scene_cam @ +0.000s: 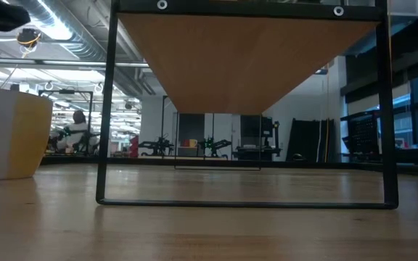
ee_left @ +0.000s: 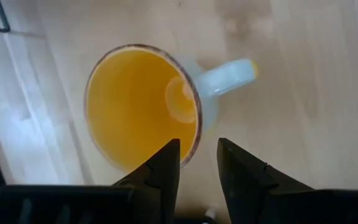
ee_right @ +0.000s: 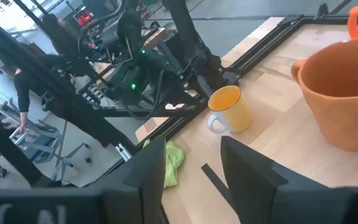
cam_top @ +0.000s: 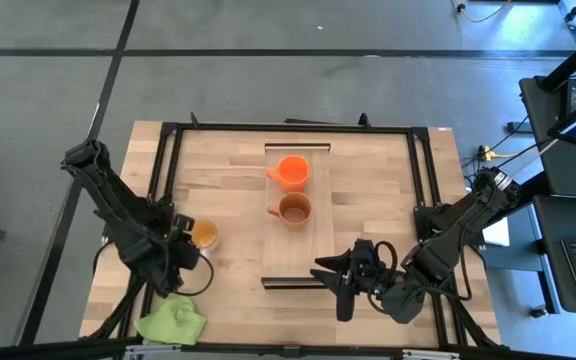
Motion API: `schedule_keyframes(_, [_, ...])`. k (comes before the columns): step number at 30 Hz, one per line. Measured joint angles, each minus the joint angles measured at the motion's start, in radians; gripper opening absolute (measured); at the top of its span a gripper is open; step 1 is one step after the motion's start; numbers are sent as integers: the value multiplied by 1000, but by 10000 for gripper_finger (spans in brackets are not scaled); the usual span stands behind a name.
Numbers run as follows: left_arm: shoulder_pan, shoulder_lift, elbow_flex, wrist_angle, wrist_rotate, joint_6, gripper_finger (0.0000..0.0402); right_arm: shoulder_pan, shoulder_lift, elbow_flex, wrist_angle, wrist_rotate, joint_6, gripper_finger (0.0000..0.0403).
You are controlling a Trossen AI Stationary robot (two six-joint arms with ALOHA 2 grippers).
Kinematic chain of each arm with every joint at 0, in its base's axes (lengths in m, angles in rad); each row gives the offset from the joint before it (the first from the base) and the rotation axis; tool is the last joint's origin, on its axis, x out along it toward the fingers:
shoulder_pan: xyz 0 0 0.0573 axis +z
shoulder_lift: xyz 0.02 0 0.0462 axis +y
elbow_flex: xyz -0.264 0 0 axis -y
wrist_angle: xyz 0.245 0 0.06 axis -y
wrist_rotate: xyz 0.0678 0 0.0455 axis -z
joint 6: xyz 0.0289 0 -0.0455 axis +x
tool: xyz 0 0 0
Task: Stack small to large cups/mugs on shelf
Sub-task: Put the yellow mug on the shelf
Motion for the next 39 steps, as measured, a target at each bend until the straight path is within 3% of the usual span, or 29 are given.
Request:
schedule_keyframes(6, [29,1,-59,110,26,53,101,-8,0,0,-34,2,33,156])
schedule_keyframes(13, [60,1,-88,120,30,117,94,-8,0,0,-70,-1,79,156])
schedule_keyframes(23, [100,2,-89,144,83,275,11,-14,0,0,-109,2,128,156])
schedule_keyframes(39, [135,2,-78,183,128,492,8,-52,0,0,-114,-3,151,156])
